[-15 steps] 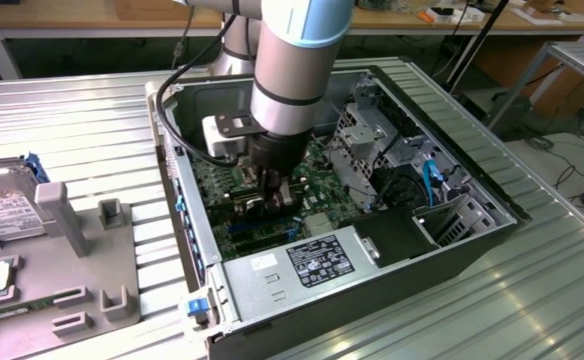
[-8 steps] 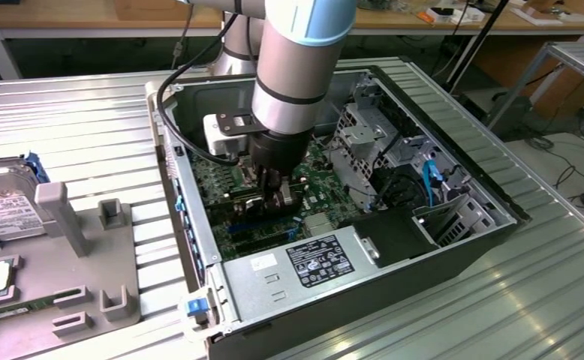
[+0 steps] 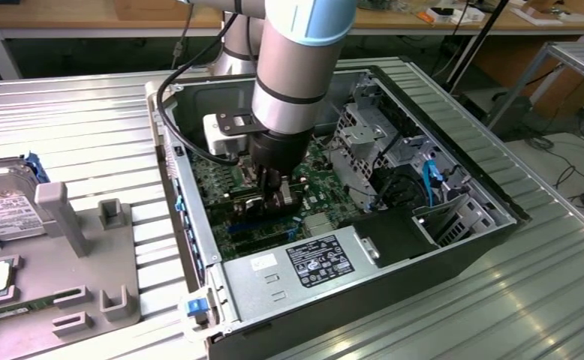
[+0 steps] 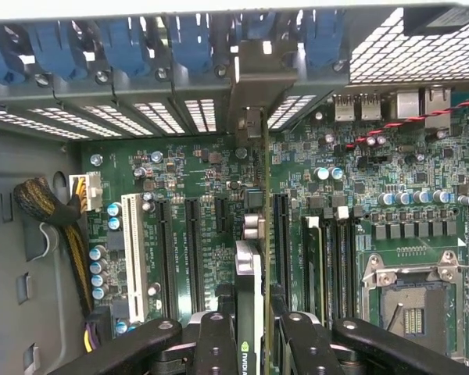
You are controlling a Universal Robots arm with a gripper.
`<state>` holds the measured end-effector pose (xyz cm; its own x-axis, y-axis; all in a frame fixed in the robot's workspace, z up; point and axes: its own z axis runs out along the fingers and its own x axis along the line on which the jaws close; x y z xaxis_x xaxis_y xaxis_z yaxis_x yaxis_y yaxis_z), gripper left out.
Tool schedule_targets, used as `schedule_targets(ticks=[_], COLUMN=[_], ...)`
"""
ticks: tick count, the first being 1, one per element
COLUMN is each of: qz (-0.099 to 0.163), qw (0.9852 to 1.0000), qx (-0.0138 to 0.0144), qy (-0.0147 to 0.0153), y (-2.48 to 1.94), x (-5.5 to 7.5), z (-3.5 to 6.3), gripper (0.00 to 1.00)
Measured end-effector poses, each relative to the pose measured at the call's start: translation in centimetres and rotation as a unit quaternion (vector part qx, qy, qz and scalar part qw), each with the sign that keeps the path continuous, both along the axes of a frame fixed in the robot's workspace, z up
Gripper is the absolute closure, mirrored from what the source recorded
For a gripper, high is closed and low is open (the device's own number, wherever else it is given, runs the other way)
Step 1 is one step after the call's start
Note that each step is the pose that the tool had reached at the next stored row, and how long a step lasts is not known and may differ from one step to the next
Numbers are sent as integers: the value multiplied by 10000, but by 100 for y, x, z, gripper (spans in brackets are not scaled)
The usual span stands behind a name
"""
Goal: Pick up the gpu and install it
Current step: 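Insert the gpu into the slot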
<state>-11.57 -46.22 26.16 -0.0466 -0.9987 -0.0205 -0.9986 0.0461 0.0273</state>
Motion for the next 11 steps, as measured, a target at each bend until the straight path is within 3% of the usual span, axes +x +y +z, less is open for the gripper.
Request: schedule_targets(ticks=[7, 11], qz=[5, 15], qw=[10000, 10000], qx=[0, 0], qy=[1, 1], y=[4, 28], x=[0, -2], z=[16, 16], gripper=[73, 73])
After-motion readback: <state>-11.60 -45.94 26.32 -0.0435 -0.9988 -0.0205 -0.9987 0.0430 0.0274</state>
